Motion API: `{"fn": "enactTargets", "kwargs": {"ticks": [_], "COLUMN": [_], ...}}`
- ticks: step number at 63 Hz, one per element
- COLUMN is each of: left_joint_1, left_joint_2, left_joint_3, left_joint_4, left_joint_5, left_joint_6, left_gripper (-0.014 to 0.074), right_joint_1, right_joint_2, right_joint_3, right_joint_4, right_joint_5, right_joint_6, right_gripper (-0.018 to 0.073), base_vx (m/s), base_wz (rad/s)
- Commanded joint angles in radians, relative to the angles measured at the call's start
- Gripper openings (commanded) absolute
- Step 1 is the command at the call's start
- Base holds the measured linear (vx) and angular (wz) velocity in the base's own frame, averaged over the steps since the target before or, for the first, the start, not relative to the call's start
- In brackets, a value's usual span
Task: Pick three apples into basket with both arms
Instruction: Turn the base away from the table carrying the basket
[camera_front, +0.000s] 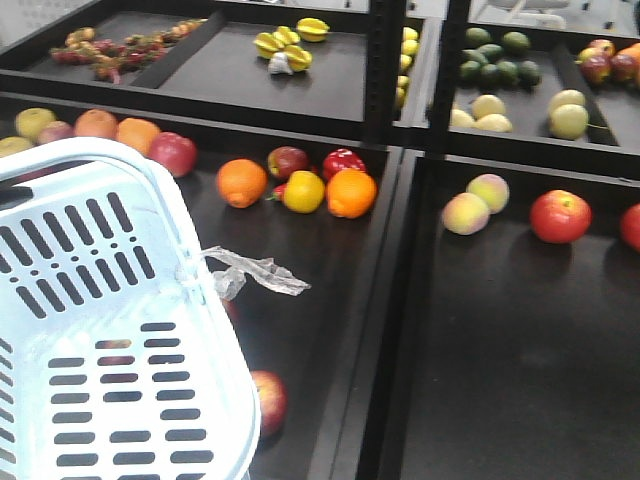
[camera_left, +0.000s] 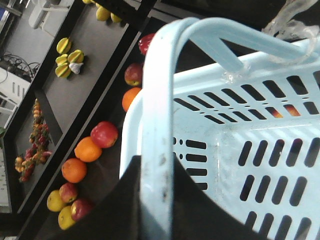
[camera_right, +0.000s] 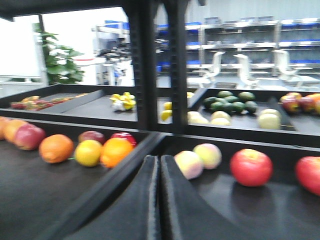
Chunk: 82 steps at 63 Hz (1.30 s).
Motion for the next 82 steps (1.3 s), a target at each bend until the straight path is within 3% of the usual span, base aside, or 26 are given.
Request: {"fn": "enactTargets", "kwargs": {"ticks": [1,82], "left_joint_1": [-0.003,-0.003], "left_joint_2": [-0.014,-0.014], "left_joint_3": [-0.033,-0.033], "left_joint_4": [0.017,0.016], "left_joint_5": [-0.077,-0.077], "left_joint_6": [-0.014,-0.014], "left_gripper": [-0.0006,-0.0006], "right_joint_1": [0.001,0.001], "right_joint_2": [-0.008,-0.008], "right_joint_3": [0.014,0.014], "right_joint_4": [-0.003,-0.003], "right_joint_5": [-0.073,-0.073], "right_joint_6": [-0.007,-0.007], "right_gripper": [-0.0009,-0.0009], "base_vx": [-0.09,-0.09], "base_wz": [0.40,0.38]}}
